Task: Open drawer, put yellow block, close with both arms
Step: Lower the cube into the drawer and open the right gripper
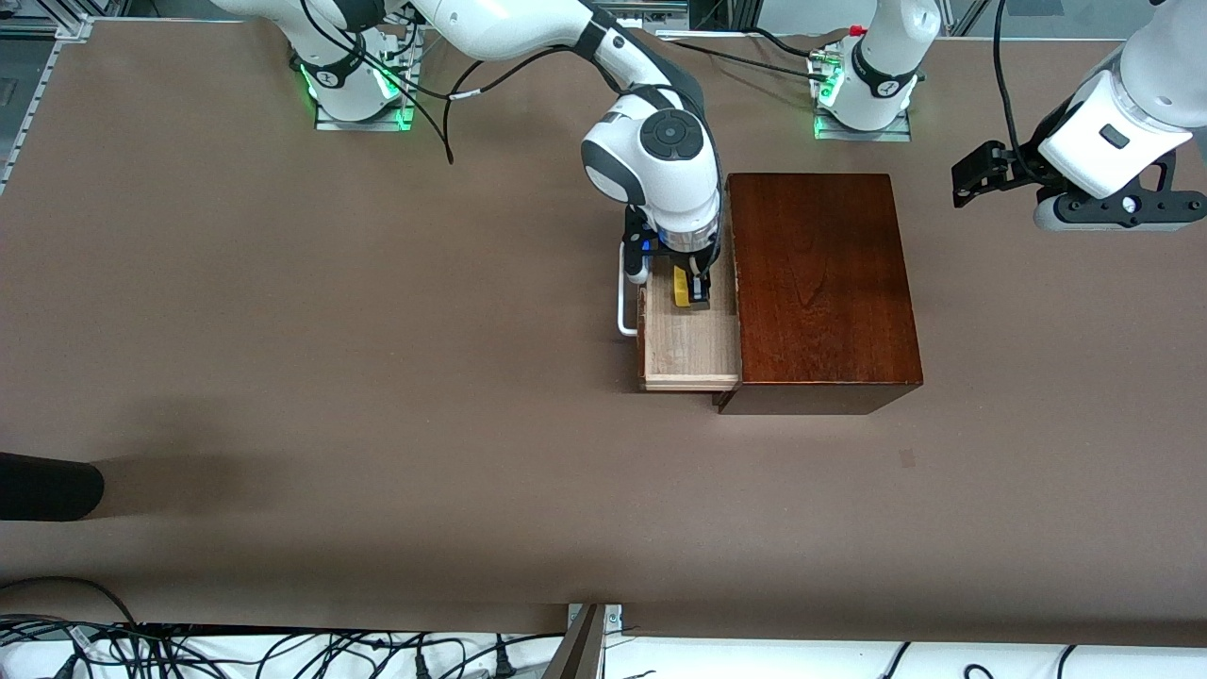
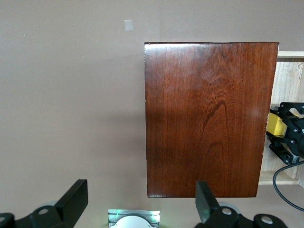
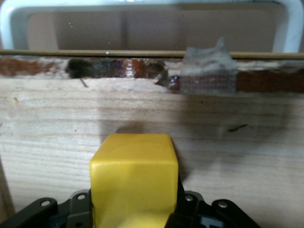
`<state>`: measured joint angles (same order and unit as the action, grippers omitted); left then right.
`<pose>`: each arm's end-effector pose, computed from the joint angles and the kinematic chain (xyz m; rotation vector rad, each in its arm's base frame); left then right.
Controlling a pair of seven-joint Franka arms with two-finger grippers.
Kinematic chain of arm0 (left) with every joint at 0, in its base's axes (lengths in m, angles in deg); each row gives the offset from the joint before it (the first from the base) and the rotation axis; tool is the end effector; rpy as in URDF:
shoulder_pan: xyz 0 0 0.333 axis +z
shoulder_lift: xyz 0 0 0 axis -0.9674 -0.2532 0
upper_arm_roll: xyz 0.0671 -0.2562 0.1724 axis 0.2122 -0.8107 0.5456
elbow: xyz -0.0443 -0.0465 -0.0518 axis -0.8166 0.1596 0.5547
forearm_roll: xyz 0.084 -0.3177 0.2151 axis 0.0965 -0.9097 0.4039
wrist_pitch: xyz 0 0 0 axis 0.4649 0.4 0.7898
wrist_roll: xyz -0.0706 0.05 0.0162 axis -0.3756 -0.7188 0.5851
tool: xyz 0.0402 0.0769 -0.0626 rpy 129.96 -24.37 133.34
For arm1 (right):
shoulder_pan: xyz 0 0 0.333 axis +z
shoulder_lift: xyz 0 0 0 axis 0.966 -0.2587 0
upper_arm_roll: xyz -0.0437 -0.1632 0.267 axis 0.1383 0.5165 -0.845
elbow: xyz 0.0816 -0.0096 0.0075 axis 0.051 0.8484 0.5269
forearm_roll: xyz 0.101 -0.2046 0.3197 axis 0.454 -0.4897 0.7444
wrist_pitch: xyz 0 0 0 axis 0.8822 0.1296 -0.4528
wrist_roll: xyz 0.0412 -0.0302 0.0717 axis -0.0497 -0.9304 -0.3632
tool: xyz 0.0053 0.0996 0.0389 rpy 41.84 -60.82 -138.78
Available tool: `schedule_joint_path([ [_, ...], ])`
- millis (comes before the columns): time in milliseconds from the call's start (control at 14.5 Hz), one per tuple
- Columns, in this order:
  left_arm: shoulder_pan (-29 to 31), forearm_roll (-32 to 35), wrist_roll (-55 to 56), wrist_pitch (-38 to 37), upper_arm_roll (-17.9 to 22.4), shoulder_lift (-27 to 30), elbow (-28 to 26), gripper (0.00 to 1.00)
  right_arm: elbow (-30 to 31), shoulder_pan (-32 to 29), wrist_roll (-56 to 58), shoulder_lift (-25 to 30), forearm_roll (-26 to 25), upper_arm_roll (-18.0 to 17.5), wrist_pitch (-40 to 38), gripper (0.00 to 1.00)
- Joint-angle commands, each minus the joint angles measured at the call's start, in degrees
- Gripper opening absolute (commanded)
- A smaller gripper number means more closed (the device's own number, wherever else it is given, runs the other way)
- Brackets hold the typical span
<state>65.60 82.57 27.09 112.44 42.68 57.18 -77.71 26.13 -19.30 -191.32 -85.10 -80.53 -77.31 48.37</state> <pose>0.5299 -0.0800 0.6173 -3.1175 -0.0294 0.2257 0.4694 0.6465 0.2983 -2.0376 2.0380 0.0955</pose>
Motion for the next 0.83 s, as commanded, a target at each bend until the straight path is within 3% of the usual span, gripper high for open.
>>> schedule_joint_path([
  [0,0.0,-1.5,-0.3,-0.4,0.1,-0.7,1.7,1.00,-2.1,0.3,-0.3,-1.1,-0.5,0.2,-0.1,0.16],
  [69,0.0,-1.5,-0.3,-0.5,0.1,-0.7,1.7,1.00,-2.0,0.3,0.9,-1.2,-0.5,0.2,-0.1,0.85],
  [138,0.0,-1.5,-0.3,-0.5,0.1,-0.7,1.7,1.00,-2.0,0.3,1.5,-1.1,-0.5,0.2,-0.1,1.00],
  [758,0.0,-1.5,-0.4,-0.6,-0.4,-0.6,1.7,1.00,-2.0,0.3,1.6,-0.9,-0.4,0.2,-0.1,1.00],
])
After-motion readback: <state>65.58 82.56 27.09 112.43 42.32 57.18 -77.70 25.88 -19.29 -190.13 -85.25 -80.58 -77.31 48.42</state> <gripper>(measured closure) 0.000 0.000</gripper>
